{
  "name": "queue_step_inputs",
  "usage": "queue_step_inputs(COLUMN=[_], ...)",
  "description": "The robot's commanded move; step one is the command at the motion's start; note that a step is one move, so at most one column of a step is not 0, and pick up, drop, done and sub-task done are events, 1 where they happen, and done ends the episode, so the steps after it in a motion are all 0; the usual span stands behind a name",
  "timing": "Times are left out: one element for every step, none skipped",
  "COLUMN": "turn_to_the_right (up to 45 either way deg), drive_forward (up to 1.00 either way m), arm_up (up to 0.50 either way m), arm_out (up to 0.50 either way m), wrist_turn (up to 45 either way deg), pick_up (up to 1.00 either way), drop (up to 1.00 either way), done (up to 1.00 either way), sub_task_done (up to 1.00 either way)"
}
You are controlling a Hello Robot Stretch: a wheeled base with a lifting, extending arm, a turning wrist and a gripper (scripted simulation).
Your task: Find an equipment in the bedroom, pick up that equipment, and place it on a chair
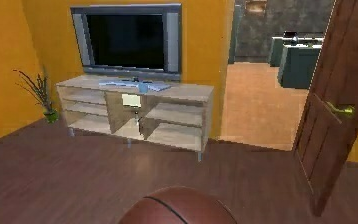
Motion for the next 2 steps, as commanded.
queue_step_inputs(turn_to_the_right=[6.0,0.0], drive_forward=[0.00,0.45], arm_up=[0.00,0.00], arm_out=[0.00,0.00], wrist_turn=[0.0,0.0], pick_up=[0.00,0.00], drop=[0.00,0.00], done=[0.00,0.00], sub_task_done=[0.00,0.00])
